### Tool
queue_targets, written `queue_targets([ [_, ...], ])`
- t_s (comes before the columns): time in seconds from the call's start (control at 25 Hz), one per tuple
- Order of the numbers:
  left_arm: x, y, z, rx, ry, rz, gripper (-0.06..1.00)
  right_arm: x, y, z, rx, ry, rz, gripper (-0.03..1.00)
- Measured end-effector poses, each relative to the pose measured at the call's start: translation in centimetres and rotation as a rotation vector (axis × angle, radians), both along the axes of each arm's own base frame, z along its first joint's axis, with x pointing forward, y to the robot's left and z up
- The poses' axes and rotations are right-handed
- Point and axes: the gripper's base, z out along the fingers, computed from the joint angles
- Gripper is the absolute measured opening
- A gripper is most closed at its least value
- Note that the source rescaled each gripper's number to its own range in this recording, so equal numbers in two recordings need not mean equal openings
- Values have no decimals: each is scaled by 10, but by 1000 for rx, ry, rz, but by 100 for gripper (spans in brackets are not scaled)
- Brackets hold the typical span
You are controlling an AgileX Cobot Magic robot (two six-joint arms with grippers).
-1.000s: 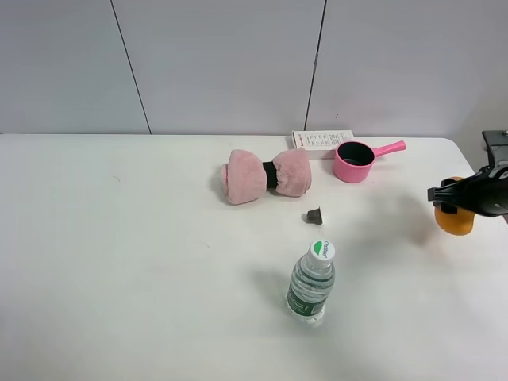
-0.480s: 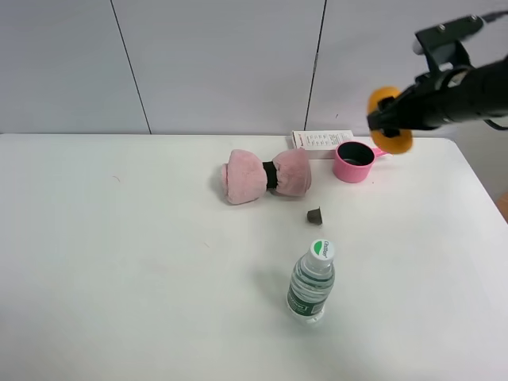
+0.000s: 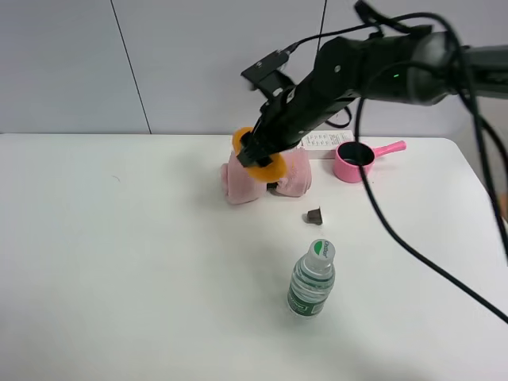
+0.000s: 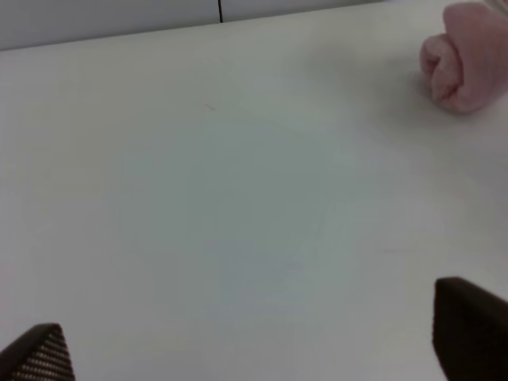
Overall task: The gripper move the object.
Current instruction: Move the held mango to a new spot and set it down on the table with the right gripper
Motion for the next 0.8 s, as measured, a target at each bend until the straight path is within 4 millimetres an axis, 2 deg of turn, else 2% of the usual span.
queue_targets([
  [0.2,0,0,0,0,0,0,100,-2,20,-37,-84,36,122,0],
  [0.44,0,0,0,0,0,0,100,-11,29,-47,-138,42,295,0],
  [0.64,0,0,0,0,0,0,100,-13,29,-58,-168,78,342,0],
  [0.68,0,0,0,0,0,0,100,-13,30,-59,-170,80,343,4],
  [0.8,0,0,0,0,0,0,100,-11,31,-59,-158,63,334,24],
])
